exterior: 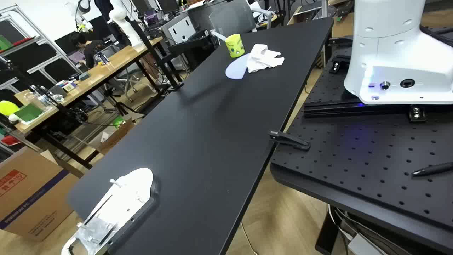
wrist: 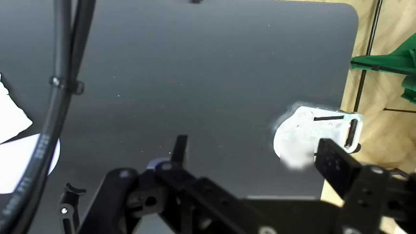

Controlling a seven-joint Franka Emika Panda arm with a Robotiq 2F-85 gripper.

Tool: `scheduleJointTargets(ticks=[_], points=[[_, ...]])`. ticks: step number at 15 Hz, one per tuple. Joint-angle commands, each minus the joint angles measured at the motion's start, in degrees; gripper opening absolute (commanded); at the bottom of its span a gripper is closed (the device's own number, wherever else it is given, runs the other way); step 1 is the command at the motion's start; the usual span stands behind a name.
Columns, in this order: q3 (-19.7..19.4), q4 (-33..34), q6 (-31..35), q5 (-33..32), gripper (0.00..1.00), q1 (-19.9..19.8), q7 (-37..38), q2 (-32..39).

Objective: Hang the white towel on the black bar

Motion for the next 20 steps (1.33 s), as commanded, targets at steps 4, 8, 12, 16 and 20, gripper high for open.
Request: scheduleJointTargets(ticks=[4,8,12,16,20], points=[[0.4,0.2,-0.1,0.2,1.0,-0.5,-0.2,0.0],[0.4,0.2,-0.1,0.2,1.0,-0.5,-0.2,0.0],[0.9,-0.8,1.9,-2.5,1.0,-2.1,0.5,-1.1],[0.3,-4.3,7.2,-12.8,1.0,-7.5,1.3,-4.4],[-1.7,-8.6,10.9,-22.9,1.0,-13.6,1.4,-7.6]])
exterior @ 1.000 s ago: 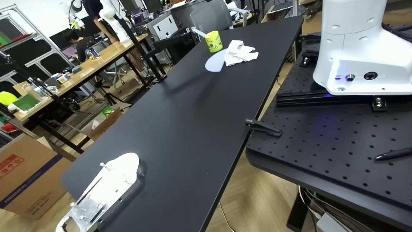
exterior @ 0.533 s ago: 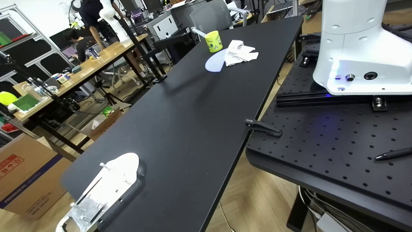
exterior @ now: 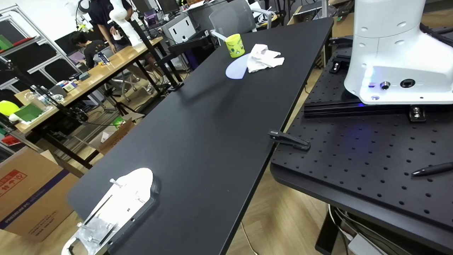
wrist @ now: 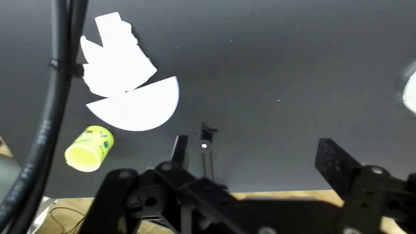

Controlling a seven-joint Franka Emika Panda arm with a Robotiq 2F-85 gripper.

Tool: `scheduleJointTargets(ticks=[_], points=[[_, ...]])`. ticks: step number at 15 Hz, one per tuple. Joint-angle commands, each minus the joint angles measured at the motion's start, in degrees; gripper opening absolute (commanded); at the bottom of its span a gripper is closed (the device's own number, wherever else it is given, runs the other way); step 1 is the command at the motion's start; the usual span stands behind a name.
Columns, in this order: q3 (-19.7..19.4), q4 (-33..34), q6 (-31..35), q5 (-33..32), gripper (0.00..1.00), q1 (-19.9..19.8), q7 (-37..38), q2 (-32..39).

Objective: Hang the white towel on the black bar

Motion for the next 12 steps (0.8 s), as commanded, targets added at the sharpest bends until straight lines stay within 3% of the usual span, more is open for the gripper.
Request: scheduleJointTargets(ticks=[1,7,12], points=[[-2.0,-4.7,2.5,-6.9,1.0,-4.4,1.3,-4.4],[-6.9,-10.4,10.0,-12.3,1.0,-9.1,-0.8,-3.7],[-14.2,-13.9,16.8,-11.9,1.0,-14.6,-2.6,-0.2]])
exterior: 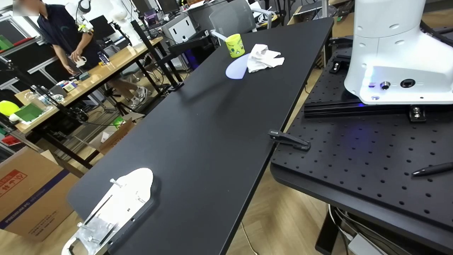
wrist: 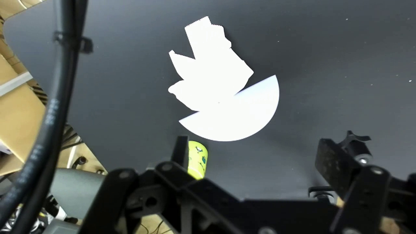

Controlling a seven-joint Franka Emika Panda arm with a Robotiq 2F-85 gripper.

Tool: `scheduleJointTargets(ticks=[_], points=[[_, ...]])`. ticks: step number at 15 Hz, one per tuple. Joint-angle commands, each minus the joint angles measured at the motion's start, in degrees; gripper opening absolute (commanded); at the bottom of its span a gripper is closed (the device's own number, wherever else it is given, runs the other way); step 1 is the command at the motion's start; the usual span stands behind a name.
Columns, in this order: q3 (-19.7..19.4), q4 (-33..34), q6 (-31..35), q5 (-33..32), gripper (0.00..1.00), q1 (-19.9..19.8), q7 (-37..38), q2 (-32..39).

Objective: Hang the white towel on the black bar

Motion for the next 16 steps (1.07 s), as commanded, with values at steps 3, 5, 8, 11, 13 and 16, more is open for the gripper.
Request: scheduleJointTargets(ticks=[3,5,8,11,13,16], points=[[-4.1,-1.2,2.1,0.3,1.0,-3.3,-1.8,1.9],[-3.9,-1.2,2.1,0.3,1.0,-3.1,-1.9,2.0],[-2.7,-0.4,3.1,-0.9,1.0,-3.7,-1.2,2.9],[-4.5,1.5,4.5,-0.9,1.0,-4.3,-3.2,7.2],[-6.1,2.8,6.8,-1.0,1.0,-5.0,-4.9,11.3],[-7.9,4.9,10.9,-1.1,1.0,-6.0,-6.7,18.2]])
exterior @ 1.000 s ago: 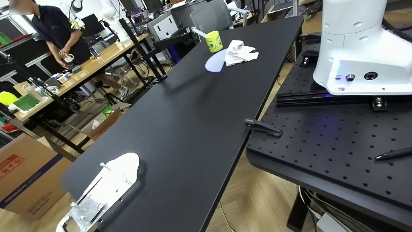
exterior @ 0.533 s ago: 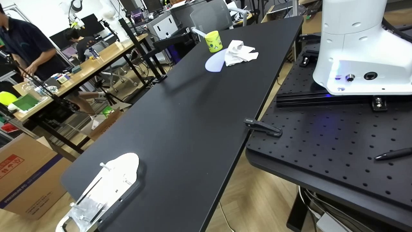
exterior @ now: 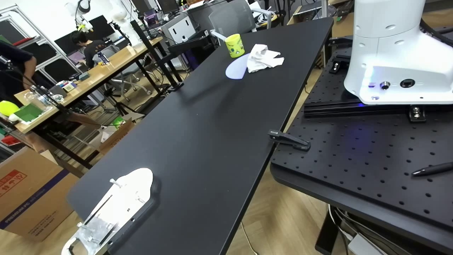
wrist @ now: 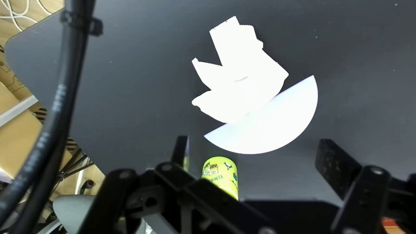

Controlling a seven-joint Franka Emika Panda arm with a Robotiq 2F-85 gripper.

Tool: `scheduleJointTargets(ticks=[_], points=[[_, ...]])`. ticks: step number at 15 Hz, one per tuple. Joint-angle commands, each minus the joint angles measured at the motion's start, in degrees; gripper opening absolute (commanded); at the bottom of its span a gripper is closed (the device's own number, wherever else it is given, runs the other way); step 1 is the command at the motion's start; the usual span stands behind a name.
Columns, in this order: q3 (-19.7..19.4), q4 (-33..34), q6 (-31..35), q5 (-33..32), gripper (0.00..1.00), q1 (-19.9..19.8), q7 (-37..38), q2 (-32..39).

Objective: Hang the white towel on the black bar

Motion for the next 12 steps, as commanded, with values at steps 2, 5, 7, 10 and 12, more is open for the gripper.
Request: scheduleJointTargets(ticks=[2,5,7,10,12], points=[[-2.6,6.1,5.6,-1.1,1.0,-1.1,-2.4,13.0],[-2.8,8.9,10.6,-2.5,1.0,-1.6,-2.0,19.1],[-2.5,10.2,12.6,-3.5,1.0,-1.1,-1.4,22.2],[-1.7,10.2,15.2,-6.5,1.0,-0.2,-0.3,25.2],[-1.5,10.4,15.8,-9.0,1.0,0.1,1.4,26.4]])
